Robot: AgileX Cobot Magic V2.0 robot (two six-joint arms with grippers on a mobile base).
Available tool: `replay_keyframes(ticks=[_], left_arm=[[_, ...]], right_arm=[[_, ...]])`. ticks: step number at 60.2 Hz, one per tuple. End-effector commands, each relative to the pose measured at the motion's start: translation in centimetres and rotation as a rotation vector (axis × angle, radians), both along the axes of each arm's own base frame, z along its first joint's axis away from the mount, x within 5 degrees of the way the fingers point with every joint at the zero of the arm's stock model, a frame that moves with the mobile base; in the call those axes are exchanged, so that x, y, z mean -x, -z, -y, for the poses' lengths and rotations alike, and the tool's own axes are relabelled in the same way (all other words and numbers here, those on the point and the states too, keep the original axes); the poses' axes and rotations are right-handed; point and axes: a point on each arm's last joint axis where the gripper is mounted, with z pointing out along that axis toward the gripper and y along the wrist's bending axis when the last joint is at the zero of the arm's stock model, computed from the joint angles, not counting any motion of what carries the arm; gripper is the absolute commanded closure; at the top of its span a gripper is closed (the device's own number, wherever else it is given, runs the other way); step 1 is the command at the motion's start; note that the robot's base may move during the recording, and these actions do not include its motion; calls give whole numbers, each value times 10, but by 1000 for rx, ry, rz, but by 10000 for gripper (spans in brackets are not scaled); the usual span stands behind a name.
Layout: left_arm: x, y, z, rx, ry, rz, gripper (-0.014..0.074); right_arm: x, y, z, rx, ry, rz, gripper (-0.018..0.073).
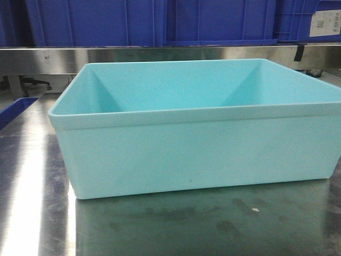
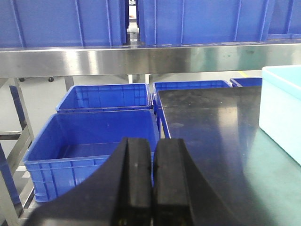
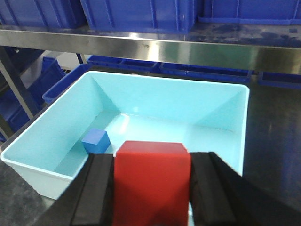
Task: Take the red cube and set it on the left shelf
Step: 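Lift the red cube out of the teal bin with the right gripper, then drive the base to the shelf rack holding the red cube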
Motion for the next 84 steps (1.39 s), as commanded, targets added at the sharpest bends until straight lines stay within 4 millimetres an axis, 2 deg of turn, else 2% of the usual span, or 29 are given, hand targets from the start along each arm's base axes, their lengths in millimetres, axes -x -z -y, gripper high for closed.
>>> replay_keyframes(ticks=[1,84], left_arm=[[0,-1,0,9,3,80,495],[0,-1,0,9,3,80,495]], right_arm=[[5,-19,4,-71,8,150,326],[8,-22,5,-87,8,179,326]])
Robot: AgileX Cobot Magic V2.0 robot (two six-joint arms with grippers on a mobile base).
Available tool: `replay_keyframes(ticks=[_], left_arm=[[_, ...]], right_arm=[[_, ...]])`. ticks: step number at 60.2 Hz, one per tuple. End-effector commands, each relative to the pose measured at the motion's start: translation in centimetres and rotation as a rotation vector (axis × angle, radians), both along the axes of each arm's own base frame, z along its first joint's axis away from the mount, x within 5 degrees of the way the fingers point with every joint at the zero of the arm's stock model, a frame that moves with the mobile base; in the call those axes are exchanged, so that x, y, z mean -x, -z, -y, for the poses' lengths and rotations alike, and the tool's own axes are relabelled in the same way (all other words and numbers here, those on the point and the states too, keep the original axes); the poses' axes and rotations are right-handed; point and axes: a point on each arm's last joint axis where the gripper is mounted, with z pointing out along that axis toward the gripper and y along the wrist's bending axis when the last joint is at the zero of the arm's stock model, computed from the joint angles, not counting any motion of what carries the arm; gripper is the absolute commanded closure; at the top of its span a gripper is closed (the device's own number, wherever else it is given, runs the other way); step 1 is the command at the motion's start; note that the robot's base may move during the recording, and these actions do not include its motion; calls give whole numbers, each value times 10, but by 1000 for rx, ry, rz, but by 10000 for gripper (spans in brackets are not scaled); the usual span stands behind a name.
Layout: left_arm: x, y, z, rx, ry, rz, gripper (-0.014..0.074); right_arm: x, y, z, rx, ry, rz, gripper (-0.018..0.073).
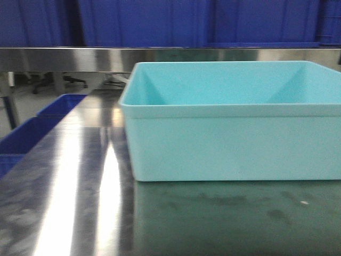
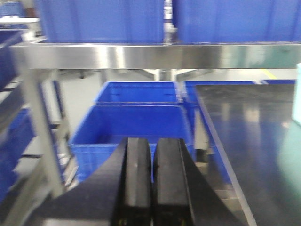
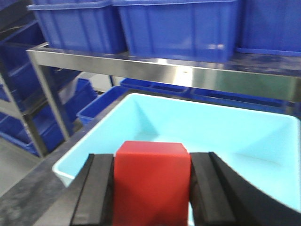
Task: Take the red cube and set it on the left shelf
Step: 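Drive the base to the shelf rack holding the red cube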
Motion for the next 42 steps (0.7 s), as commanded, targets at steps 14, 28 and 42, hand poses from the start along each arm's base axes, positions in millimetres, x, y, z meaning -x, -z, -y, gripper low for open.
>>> replay_keyframes(ticks=[14,28,42], left_arm=[[0,-1,0,9,3,80,495],[0,-1,0,9,3,80,495],[0,-1,0,9,3,80,495]], right_arm=[[0,-17,1,-48,7,106,326],[0,-17,1,-48,7,106,326],[0,-17,1,-48,7,106,326]])
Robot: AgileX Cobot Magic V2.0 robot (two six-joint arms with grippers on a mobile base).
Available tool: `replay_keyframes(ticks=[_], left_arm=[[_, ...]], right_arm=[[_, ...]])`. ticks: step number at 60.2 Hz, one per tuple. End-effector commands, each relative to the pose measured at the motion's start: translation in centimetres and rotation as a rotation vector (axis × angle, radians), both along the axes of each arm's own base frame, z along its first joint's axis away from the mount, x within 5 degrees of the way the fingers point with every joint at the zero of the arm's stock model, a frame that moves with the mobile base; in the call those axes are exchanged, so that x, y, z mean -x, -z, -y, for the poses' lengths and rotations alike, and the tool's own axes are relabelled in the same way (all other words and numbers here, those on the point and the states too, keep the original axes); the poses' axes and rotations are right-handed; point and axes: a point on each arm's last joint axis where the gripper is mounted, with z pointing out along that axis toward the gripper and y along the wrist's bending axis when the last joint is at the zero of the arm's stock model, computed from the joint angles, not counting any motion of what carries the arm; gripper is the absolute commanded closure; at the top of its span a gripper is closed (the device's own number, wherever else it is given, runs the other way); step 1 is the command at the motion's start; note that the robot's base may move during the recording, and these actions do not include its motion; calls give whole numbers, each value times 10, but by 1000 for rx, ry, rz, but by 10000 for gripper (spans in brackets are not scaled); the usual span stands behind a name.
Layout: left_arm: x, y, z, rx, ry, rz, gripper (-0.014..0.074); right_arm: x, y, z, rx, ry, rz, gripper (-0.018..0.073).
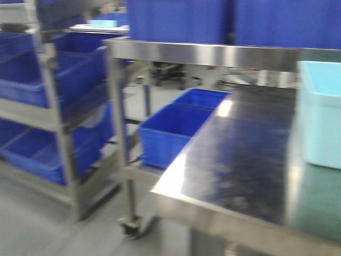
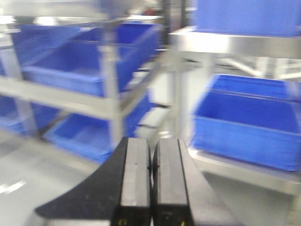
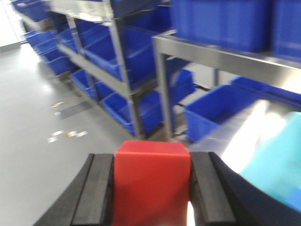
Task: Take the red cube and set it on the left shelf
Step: 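Drive the base to the shelf rack holding the red cube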
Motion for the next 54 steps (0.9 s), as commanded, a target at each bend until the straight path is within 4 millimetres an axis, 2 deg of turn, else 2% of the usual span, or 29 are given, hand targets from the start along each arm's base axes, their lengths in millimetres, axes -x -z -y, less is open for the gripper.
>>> replay_keyframes(ticks=[1,54], left_arm=[[0,-1,0,9,3,80,495],[0,-1,0,9,3,80,495]], right_arm=[[0,-17,1,-47,7,104,326],[0,-17,1,-47,7,104,326]])
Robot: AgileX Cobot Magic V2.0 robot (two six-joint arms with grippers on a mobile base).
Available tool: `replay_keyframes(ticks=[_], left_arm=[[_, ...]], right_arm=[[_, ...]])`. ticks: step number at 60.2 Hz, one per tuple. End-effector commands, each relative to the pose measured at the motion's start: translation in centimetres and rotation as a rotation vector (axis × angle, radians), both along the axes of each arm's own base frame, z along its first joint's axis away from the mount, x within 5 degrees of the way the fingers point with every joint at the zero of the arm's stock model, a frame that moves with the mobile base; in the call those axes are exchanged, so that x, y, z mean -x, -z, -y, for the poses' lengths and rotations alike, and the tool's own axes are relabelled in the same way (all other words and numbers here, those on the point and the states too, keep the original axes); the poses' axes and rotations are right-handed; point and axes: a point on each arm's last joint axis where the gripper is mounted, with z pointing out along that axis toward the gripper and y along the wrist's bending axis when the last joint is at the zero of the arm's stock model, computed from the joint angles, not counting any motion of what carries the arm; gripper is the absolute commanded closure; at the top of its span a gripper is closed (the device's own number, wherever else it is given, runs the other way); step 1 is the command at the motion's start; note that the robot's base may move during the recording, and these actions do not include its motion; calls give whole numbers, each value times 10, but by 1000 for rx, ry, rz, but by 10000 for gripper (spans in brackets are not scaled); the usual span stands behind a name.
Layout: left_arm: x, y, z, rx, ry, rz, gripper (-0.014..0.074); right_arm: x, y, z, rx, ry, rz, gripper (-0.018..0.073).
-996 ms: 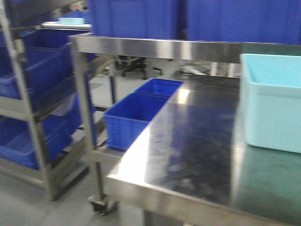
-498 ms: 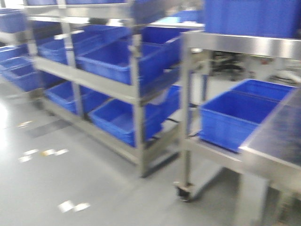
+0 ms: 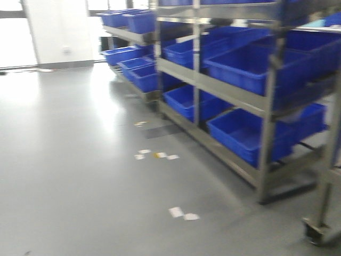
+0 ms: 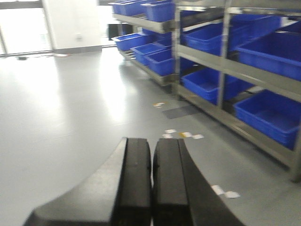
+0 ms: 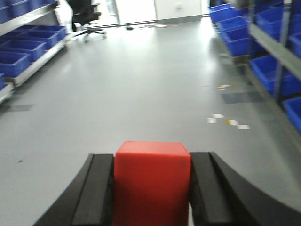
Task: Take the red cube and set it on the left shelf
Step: 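Drive the base to the shelf rack holding the red cube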
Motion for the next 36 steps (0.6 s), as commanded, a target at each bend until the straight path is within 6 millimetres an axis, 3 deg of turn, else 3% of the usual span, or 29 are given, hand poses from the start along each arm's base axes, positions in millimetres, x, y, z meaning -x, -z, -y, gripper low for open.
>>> replay_keyframes(ticks=[1,36], left_arm=[[0,-1,0,9,3,80,495],[0,-1,0,9,3,80,495]], right_arm=[[0,-17,1,-46,7,102,326],[0,-16,1,-45,7,101,326]])
